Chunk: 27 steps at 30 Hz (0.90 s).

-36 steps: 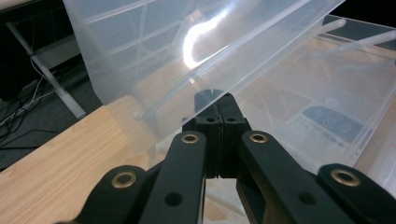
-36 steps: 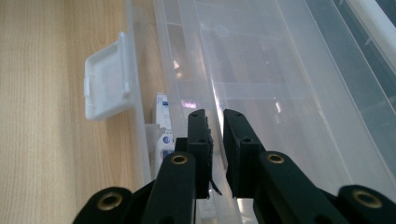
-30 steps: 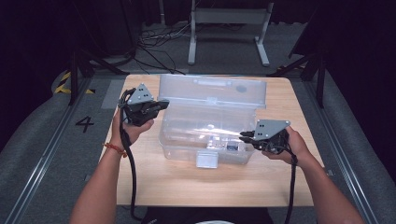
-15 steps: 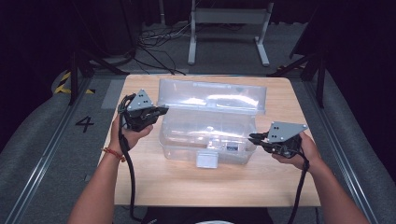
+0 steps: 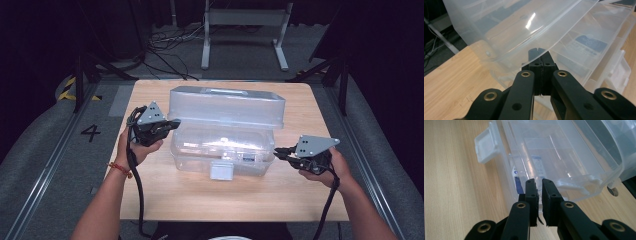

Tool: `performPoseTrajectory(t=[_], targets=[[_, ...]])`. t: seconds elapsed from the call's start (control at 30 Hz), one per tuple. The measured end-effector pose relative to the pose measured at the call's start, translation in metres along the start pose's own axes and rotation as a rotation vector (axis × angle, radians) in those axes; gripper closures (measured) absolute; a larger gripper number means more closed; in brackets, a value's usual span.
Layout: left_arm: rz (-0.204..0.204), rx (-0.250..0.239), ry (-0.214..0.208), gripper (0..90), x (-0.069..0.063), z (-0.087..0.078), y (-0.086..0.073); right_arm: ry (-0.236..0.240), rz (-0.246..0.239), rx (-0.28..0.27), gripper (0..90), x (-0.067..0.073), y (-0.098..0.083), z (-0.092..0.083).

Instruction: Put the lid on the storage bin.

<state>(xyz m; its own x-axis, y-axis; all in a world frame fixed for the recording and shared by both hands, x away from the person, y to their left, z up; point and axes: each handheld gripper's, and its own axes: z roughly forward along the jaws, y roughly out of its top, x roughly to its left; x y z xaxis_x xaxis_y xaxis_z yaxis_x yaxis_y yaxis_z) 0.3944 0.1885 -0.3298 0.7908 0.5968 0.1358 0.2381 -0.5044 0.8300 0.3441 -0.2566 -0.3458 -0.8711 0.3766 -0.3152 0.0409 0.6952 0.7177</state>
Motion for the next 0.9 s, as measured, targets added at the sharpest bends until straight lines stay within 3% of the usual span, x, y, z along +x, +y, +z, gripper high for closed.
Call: performPoseTrajectory(t=[0.37,0.9], targets=[[0.016,0.037,-0.021,89.7,-0.009,-0.005,-0.01,0.007,0.027,0.01,83.5,0.003,-0.011,-0.001],[0.0,0.047,-0.037,89.7,-0.012,-0.008,-0.028,0.013,0.038,0.02,83.3,0.007,-0.017,0.001]])
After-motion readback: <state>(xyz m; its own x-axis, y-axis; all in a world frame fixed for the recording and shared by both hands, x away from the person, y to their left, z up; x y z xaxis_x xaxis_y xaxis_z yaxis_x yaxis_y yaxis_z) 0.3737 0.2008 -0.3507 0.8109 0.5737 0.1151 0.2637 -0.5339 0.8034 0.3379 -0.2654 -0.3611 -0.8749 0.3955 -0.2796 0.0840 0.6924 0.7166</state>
